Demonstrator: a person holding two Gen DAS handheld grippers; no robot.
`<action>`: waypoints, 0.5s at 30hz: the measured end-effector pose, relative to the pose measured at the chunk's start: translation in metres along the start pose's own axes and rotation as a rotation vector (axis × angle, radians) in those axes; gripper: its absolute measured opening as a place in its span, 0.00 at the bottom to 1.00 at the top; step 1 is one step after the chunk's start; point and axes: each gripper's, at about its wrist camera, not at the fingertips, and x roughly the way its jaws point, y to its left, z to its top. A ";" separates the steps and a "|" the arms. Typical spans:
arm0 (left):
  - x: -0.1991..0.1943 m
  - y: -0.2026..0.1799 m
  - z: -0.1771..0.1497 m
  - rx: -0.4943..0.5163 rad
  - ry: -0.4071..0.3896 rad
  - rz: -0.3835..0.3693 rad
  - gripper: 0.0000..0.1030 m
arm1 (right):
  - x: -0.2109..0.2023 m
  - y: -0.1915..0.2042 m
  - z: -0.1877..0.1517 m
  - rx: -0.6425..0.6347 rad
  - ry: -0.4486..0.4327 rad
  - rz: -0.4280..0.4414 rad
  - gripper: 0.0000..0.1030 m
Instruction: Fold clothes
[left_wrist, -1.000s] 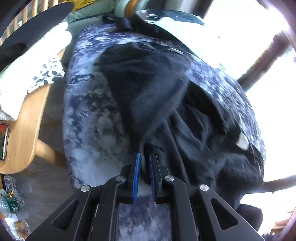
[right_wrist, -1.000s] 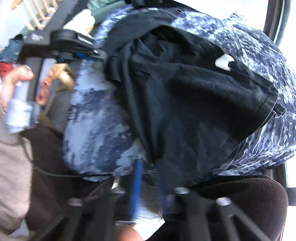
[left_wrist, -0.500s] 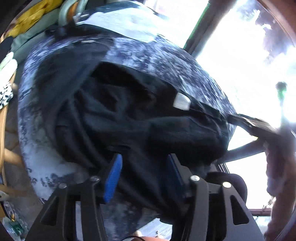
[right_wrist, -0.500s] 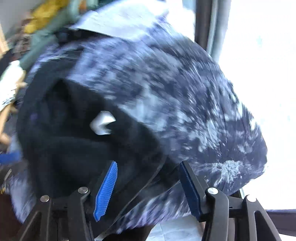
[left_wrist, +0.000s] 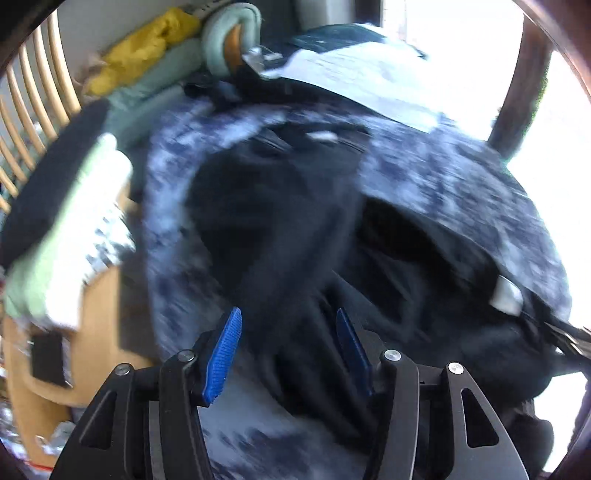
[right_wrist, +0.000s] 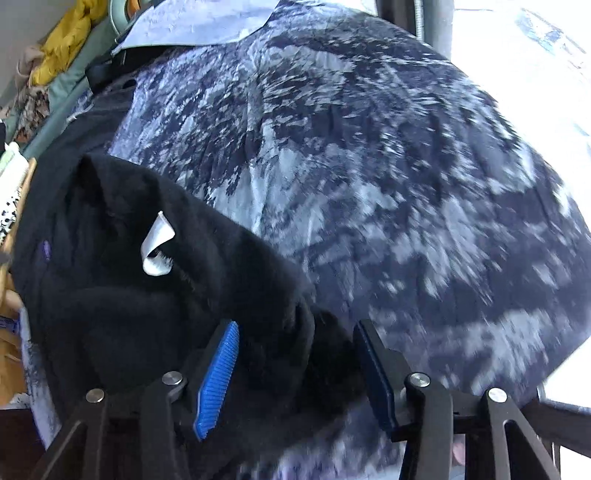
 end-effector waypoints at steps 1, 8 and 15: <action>0.003 -0.002 0.006 0.023 -0.008 0.026 0.54 | -0.006 -0.002 -0.004 0.004 -0.007 0.009 0.55; 0.020 -0.052 0.042 0.204 -0.022 0.078 0.62 | -0.023 -0.007 -0.031 0.062 0.037 0.142 0.57; 0.057 -0.082 0.087 0.295 -0.017 0.296 0.63 | 0.003 0.016 -0.037 0.074 0.080 0.222 0.59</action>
